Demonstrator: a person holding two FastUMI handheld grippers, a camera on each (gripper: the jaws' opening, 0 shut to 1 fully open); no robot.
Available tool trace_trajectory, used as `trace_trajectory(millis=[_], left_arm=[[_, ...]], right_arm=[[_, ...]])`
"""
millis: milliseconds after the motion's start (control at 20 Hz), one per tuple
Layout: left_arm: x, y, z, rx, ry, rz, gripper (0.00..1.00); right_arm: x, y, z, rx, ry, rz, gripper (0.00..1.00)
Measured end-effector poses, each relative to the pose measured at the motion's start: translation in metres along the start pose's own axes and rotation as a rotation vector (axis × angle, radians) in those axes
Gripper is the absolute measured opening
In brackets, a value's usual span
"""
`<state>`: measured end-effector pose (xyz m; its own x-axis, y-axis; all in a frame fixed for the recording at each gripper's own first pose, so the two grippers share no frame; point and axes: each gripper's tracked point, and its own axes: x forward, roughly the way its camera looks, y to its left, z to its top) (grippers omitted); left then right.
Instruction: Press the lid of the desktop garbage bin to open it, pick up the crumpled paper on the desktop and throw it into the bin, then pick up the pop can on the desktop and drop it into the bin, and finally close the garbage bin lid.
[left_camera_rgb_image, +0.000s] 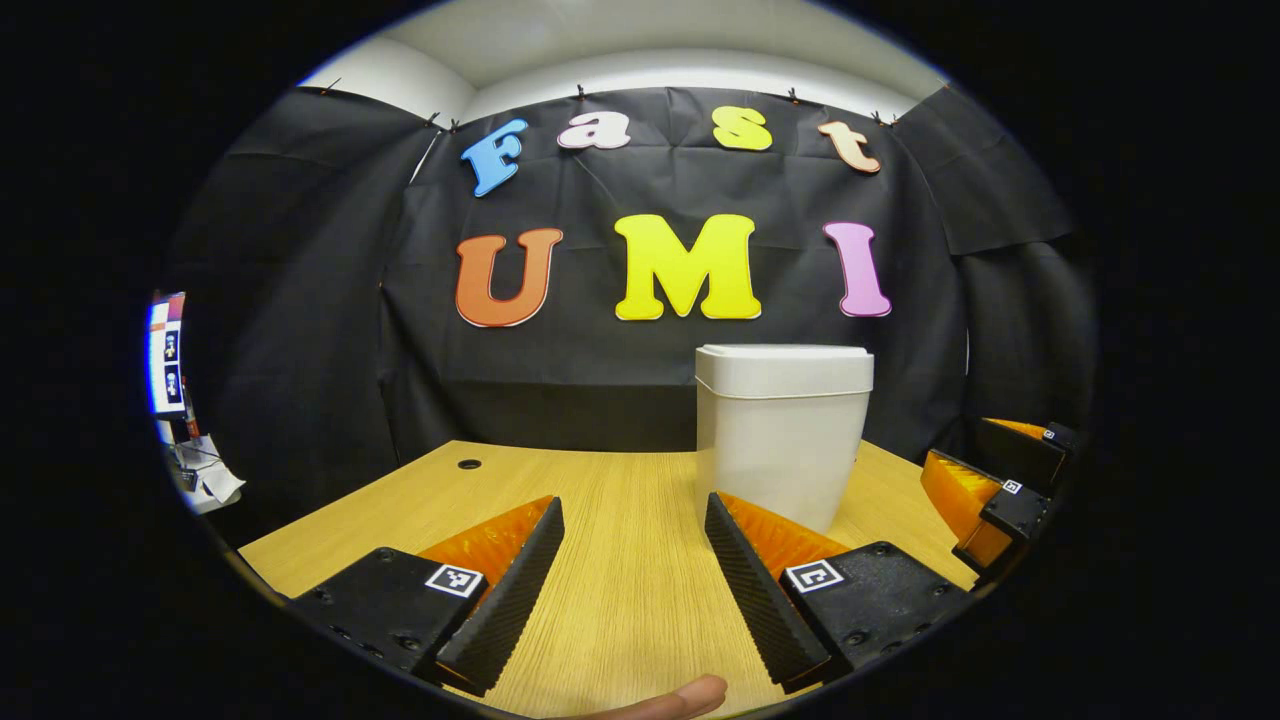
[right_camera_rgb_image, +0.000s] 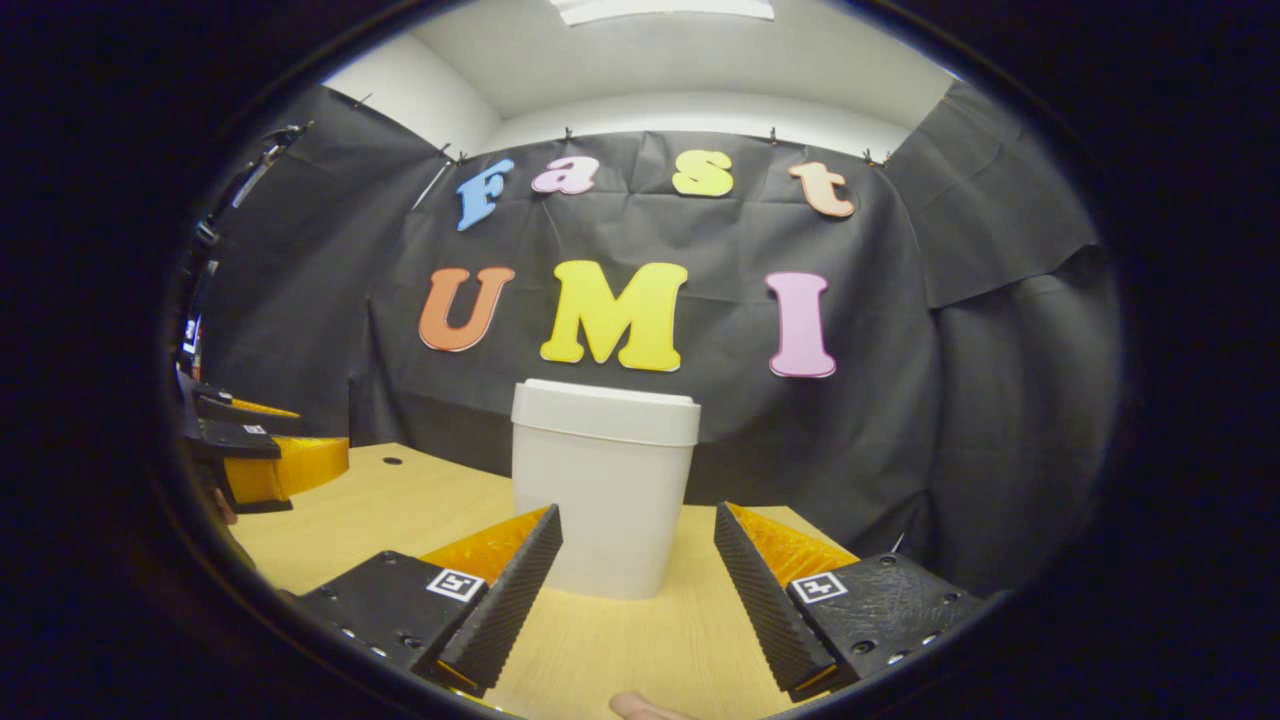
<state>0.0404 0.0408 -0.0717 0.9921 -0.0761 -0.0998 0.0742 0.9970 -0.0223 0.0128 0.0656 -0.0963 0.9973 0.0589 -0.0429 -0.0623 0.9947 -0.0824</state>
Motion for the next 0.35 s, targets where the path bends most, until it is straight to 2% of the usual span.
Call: trace_trajectory(millis=[100,250,350], left_arm=[[0.0016,-0.0003,-0.0044,0.005,0.015,0.002,0.94],[0.0024,-0.0018,-0.0067,0.016,0.025,0.005,0.94],[0.002,-0.0035,-0.0071,0.019,0.024,0.002,0.94]], right_arm=[[0.002,0.0,-0.0039,0.0,0.009,0.0,0.98],[0.0045,-0.0036,-0.0072,0.01,0.025,-0.001,0.95],[0.0051,-0.0073,-0.007,0.024,0.029,-0.006,0.98]])
